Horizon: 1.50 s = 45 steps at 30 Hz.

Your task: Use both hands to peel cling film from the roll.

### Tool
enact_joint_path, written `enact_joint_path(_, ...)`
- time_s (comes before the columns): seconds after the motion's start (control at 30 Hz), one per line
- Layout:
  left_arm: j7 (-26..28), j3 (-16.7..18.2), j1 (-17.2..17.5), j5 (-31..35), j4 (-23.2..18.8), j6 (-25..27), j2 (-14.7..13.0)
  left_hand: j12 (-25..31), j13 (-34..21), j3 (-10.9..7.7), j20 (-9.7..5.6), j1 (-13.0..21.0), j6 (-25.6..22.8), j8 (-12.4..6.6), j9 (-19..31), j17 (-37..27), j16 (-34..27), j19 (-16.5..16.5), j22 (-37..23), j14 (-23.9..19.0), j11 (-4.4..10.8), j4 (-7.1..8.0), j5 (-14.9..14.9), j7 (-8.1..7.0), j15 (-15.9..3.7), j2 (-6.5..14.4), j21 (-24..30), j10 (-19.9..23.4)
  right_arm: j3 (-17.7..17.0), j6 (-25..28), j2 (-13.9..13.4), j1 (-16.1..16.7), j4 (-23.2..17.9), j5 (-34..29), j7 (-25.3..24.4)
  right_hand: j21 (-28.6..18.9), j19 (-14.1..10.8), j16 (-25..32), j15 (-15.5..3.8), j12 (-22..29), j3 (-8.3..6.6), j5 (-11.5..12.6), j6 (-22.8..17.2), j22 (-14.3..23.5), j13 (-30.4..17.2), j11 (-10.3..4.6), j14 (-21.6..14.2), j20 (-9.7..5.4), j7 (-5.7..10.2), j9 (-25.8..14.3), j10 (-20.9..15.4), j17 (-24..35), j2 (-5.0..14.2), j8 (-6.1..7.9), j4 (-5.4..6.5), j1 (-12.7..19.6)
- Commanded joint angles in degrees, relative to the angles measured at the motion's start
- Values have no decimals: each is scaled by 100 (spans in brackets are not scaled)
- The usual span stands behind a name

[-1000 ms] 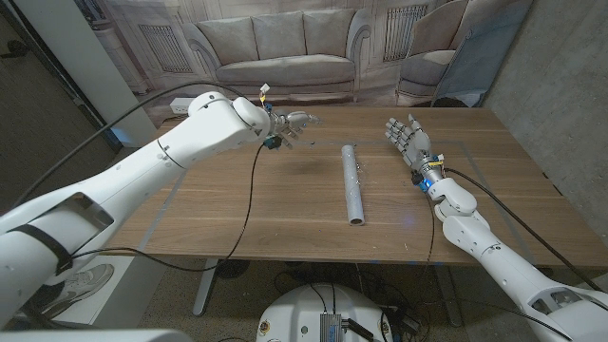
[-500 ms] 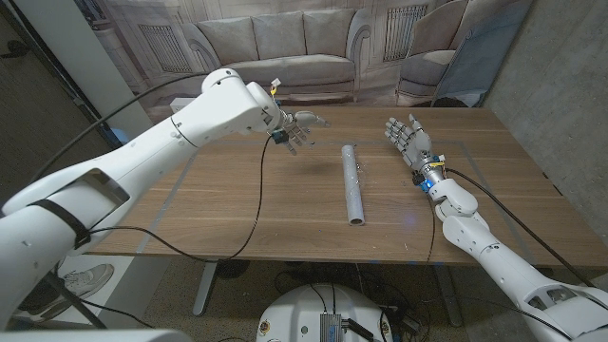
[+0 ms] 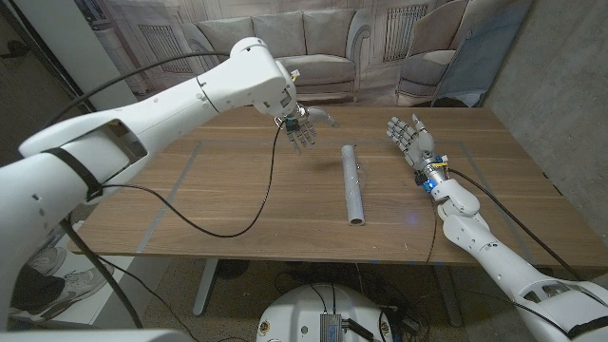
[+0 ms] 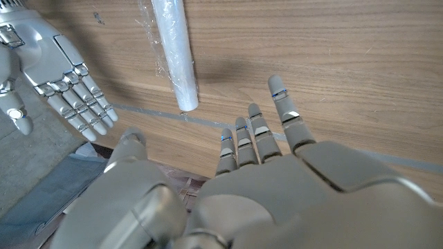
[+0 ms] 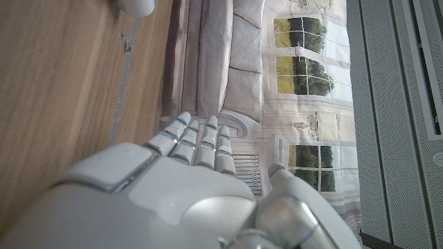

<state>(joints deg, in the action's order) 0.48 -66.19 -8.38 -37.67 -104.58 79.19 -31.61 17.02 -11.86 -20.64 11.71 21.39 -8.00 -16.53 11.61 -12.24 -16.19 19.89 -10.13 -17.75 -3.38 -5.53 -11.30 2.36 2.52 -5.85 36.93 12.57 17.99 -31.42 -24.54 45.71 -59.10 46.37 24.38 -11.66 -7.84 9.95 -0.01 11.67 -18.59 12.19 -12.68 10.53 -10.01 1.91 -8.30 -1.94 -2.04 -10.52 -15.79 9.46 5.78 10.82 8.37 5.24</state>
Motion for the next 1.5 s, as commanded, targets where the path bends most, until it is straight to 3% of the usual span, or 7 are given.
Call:
enact_joint_path(0.03, -603, -1486, -1386, -159, 1029, 45, 707, 24, -19, 21, 4, 61, -32, 23, 8, -13, -28, 82, -6, -51, 19, -9, 17, -10, -11, 23, 56, 50, -128, -192, 201, -188, 556, 218, 442, -27, -23, 20, -1, 29, -57, 7, -79, 24, -25, -8, -49, -95, -1, -22, -32, 16, 274, 34, -3, 9)
enact_joint_path(0.5, -2565, -2431, -1926, 779, 2056, -627, 1430, 41, -21, -18, 24, 232, -200, -17, 10, 0, 1, 216, 3, -111, 6, -94, -6, 44, -37, 18, 37, 140, -239, -251, 203, -179, 588, 259, 513, -27, -24, 22, -20, 26, -71, 3, -89, 24, -25, -19, -73, -98, -4, -22, -43, 16, 271, 33, -2, 3)
enact_joint_path(0.7, -3611, -3129, -2304, 1265, 2802, -1031, 2026, 37, -22, -35, 28, 285, -263, -32, 11, 1, 15, 243, 5, -118, 27, -113, -13, 29, -52, 32, 21, 145, -271, -282, 197, -163, 554, 269, 516, -27, -26, 21, -18, 27, -78, 2, -91, 24, -25, -10, -79, -96, -3, -22, -53, 16, 270, 32, -3, 2)
enact_joint_path(1.03, -4796, -3711, -2413, 1979, 3837, -1514, 2798, 12, -23, -48, 38, 339, -258, -12, 12, -2, 56, 239, 7, -77, -8, -129, -17, 77, -27, 43, -21, 110, -340, -400, 254, -209, 642, 340, 634, -27, -26, 19, -15, 27, -88, 0, -100, 23, -25, -5, -84, -91, -9, -22, -64, 15, 267, 32, -6, 1)
enact_joint_path(1.23, -5023, -3755, -2307, 2360, 4151, -1552, 3052, 15, -25, -50, 36, 355, -353, -37, 13, -7, 61, 254, 8, -99, -4, -127, -17, 76, -35, 55, -44, 140, -400, -474, 259, -166, 619, 392, 674, -26, -25, 17, -20, 25, -93, -1, -99, 23, -25, -12, -85, -101, -1, -22, -65, 15, 263, 30, -7, -2)
enact_joint_path(1.5, -5252, -3540, -2004, 2658, 4528, -1773, 3273, 61, -27, -60, 21, 386, -483, -63, 14, -14, 41, 322, 8, -216, 19, -120, -16, 64, -87, 86, -72, 298, -469, -518, 257, -98, 649, 469, 745, -28, -31, 18, -15, 23, -97, -3, -102, 23, -25, -17, -95, -99, -1, -22, -68, 15, 256, 29, -8, -5)
